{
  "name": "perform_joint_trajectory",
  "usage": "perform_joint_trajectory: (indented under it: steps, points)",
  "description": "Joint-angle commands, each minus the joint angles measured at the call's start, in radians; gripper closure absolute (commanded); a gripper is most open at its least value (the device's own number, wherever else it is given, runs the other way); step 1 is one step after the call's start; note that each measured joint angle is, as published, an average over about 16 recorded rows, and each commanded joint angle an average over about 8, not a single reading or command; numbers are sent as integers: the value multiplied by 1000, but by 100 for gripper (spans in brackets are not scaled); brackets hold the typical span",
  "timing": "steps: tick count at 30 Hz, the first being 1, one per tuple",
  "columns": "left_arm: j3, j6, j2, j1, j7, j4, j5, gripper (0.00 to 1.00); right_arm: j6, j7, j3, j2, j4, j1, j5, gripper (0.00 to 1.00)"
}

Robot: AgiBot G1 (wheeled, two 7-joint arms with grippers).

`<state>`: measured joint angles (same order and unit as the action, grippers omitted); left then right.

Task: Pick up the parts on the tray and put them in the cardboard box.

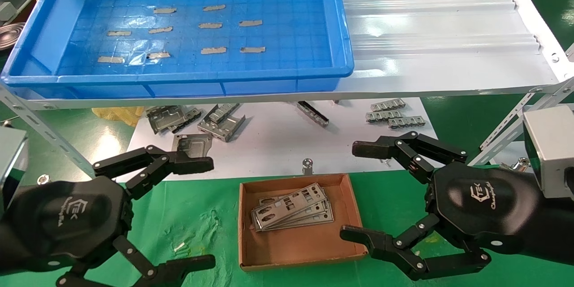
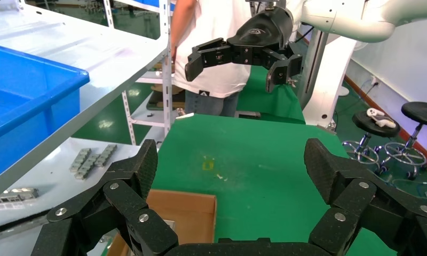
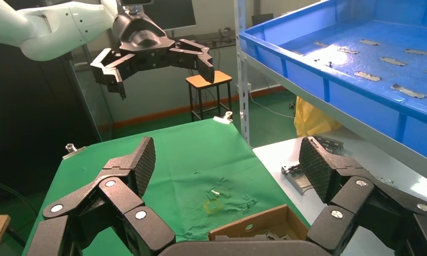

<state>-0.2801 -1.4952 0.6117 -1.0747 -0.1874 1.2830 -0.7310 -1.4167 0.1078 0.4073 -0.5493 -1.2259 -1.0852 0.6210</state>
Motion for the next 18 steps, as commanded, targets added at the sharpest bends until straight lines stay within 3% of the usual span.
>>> perform_joint_trajectory:
  steps: [1, 18]
  points:
    - [0, 0, 0, 0, 0, 0, 0, 0, 0, 0, 0, 0, 0, 0, 0, 0]
    - [0, 0, 0, 0, 0, 0, 0, 0, 0, 0, 0, 0, 0, 0, 0, 0]
